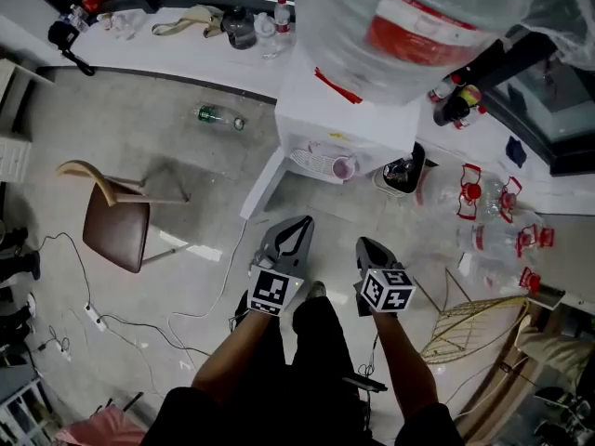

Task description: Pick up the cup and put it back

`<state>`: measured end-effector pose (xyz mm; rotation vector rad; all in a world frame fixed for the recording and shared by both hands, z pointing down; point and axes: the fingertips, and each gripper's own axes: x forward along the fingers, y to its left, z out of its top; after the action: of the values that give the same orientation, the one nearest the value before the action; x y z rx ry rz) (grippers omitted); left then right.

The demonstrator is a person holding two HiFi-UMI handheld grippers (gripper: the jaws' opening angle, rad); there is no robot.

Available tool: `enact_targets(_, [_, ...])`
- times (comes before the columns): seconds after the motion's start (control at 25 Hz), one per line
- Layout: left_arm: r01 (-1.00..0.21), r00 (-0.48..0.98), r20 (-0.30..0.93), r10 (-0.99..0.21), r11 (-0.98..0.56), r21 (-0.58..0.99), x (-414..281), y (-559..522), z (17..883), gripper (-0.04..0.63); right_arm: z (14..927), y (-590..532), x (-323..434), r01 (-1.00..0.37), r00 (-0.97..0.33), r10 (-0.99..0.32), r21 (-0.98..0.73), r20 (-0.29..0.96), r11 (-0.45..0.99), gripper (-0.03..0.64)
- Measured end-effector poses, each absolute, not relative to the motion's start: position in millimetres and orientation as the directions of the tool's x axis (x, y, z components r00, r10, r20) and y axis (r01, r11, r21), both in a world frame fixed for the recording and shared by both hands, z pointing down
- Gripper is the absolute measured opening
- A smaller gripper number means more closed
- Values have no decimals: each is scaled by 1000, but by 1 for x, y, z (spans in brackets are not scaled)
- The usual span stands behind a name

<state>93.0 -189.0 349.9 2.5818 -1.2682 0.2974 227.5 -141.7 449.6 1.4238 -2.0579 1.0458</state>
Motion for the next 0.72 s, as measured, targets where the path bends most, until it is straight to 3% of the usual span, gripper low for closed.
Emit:
enact_targets(0.28, [-830, 556, 280, -783, -537, 148, 85, -143, 214, 8, 327, -109, 224, -915, -399, -612, -342, 683, 214, -5])
enact_targets(0.72, [-794, 607, 205, -768, -600, 102, 65, -102, 75, 8, 154, -76, 211, -931, -343, -777, -301, 529, 206, -5])
